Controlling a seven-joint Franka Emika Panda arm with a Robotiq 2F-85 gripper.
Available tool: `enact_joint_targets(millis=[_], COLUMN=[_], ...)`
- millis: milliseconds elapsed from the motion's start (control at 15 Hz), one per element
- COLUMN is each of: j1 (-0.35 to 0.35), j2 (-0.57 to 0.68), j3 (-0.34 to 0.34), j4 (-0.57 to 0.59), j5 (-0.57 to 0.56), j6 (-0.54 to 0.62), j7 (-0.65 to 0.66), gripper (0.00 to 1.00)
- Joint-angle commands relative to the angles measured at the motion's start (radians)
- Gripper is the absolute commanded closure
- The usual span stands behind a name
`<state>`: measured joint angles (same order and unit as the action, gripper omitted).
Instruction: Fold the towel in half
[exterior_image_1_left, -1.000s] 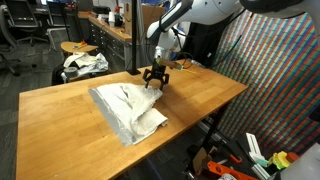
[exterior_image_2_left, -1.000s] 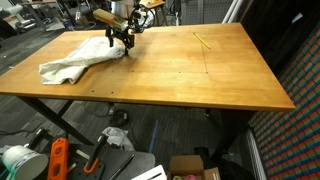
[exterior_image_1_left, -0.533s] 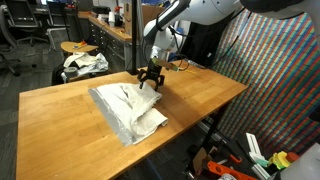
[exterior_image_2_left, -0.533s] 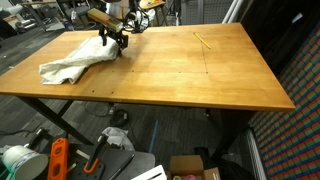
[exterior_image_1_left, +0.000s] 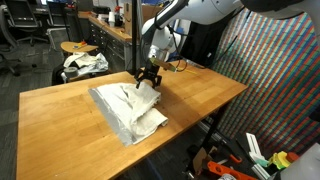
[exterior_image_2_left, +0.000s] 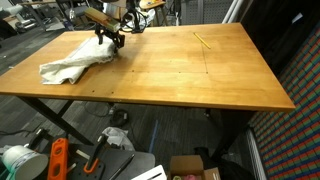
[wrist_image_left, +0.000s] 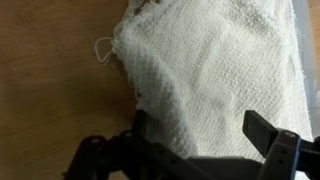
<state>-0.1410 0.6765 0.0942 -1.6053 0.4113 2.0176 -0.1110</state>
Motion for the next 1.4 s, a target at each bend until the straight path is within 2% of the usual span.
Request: enact_joint_targets(millis=[0, 800, 1333], j1=[-0.009, 0.004, 0.055], j2=[-0.049, -0.114, -0.256], j3=[0.020, 0.043, 0.074], j4=[-0.021, -0.063, -0.223], j5=[0.038, 0.044, 0.035], j6=[-0.012, -0.015, 0.032], j7=[-0.047, -0.111, -0.173], gripper=[0.00, 0.00, 0.00])
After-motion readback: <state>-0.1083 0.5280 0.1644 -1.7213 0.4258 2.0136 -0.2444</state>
